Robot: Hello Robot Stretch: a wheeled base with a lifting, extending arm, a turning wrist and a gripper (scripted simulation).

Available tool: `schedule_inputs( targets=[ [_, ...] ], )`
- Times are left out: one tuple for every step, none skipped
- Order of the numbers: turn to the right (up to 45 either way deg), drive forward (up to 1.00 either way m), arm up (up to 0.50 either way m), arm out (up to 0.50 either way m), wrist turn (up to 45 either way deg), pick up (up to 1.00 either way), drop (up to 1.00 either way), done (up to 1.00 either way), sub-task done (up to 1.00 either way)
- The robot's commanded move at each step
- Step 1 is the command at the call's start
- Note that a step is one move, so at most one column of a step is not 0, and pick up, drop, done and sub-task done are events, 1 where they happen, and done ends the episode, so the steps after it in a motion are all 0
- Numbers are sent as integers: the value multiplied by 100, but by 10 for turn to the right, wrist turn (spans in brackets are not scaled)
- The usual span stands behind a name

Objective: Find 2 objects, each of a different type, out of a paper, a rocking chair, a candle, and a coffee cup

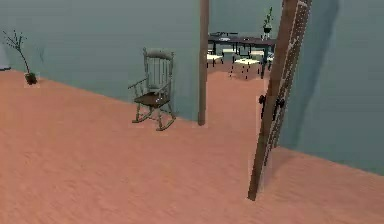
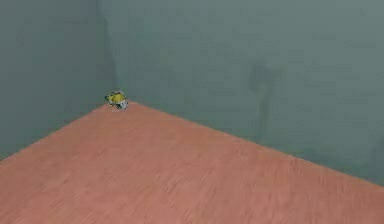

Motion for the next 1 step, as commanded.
schedule_inputs(
  targets=[
    [450, 0, 0, 0, 0, 0, 0, 0, 0]
  ],
)
